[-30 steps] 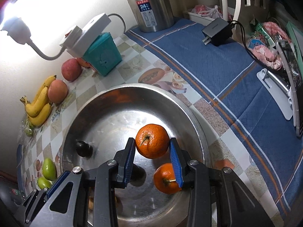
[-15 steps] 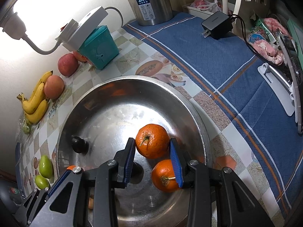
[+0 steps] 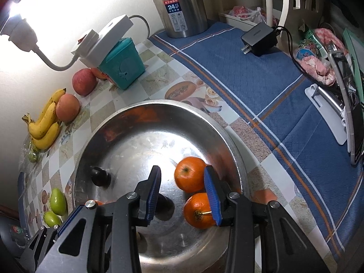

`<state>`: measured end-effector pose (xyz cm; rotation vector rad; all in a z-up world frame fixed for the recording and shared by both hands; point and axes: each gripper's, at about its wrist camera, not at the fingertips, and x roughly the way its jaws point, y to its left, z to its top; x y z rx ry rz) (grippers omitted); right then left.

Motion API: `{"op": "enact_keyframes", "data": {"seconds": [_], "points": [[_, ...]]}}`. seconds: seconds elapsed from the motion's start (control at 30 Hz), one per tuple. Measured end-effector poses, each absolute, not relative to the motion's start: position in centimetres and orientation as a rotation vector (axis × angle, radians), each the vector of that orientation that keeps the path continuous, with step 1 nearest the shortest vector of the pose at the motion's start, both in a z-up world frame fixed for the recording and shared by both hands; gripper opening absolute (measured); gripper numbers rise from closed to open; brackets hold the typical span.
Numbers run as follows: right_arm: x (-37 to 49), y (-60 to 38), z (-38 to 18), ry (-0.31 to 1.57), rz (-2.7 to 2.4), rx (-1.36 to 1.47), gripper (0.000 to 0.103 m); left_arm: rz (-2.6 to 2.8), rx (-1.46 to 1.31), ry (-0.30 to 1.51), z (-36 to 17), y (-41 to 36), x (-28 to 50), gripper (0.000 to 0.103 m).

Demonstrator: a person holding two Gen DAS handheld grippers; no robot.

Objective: Organize fruits
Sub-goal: 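Open the left tool to drop the plum into the basin while the right tool releases the tangerine, then withdraw both open tools from the basin toward the two green pears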

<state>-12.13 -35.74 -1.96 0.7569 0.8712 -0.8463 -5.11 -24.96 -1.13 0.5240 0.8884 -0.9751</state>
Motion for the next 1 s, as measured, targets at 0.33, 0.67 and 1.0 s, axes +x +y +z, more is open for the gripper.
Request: {"op": "enact_keyframes", "data": {"seconds": [0.33, 0.67, 1.0], "points": [[-12.3, -35.3, -0.9, 0.875, -0.850, 0.746, 0.040, -0.880, 0.454, 0.932, 0.3, -23.7, -2.8, 0.050], [-11.7, -34.1, 0.0, 0.920, -0.840, 0.694, 0.057, -0.618, 0.351, 1.084, -0.3, -19.9, 1.9, 0.075], [-10.4, -33.0, 0.0, 0.960, -0.807, 0.640, 0.081, -0.475, 0.291, 1.171, -1.3, -16.9, 3.9, 0.103]]}}
